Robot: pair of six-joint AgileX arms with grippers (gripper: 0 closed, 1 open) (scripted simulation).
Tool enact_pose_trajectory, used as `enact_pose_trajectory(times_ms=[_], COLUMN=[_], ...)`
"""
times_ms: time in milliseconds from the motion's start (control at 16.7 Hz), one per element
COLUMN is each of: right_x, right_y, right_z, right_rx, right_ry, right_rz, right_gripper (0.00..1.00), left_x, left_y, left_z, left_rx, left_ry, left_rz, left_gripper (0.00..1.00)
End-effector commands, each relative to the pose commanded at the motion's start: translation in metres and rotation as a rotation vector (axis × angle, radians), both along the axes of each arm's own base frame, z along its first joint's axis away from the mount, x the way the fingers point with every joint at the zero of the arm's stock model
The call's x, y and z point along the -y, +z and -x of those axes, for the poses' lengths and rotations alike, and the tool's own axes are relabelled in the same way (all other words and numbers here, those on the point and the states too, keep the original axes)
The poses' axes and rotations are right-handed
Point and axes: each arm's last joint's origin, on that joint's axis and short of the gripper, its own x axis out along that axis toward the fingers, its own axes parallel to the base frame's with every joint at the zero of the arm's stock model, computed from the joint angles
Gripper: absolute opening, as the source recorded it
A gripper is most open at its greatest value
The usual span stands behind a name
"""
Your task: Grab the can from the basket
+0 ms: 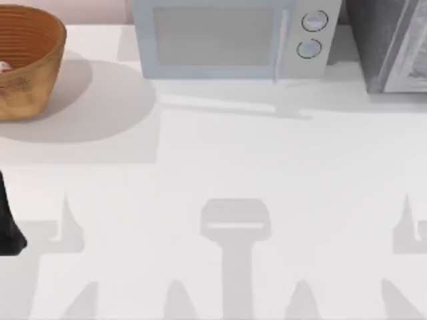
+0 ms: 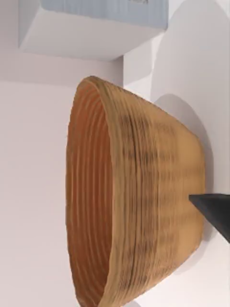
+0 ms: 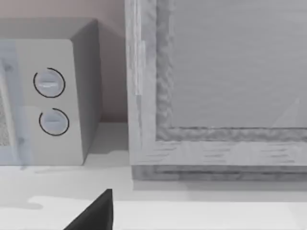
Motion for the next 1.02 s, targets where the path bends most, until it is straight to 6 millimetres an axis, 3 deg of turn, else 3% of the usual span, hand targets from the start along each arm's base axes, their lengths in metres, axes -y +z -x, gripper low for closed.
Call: enact_pose_trajectory(times_ms=[180, 300, 480, 660, 840, 1020], right_x=[0.0, 0.0, 0.0, 0.0, 0.0, 0.0], right_y=[0.0, 0.0, 0.0, 0.0, 0.0, 0.0], right_z=[0.0, 0.0, 0.0, 0.0, 0.0, 0.0], right_rx=[0.0, 0.0, 0.0, 0.0, 0.0, 0.0], right_ry=[0.0, 0.0, 0.0, 0.0, 0.0, 0.0], right_rz=[0.0, 0.0, 0.0, 0.0, 0.0, 0.0], right_gripper=[1.0, 1.0, 1.0, 1.0, 1.0, 1.0], left_x=[0.0, 0.0, -0.001, -0.002, -0.005, -0.009], left_y=[0.002, 0.014, 0.052, 0.105, 0.158, 0.191], left_z=[0.0, 0.001, 0.001, -0.01, -0.044, -0.108], left_rx=[0.0, 0.0, -0.016, -0.073, -0.197, -0.4], left_ry=[0.001, 0.005, 0.007, 0.003, -0.005, -0.012], left_rz=[-0.001, -0.003, -0.006, -0.003, 0.009, 0.028], left_gripper=[1.0, 1.0, 1.0, 1.0, 1.0, 1.0])
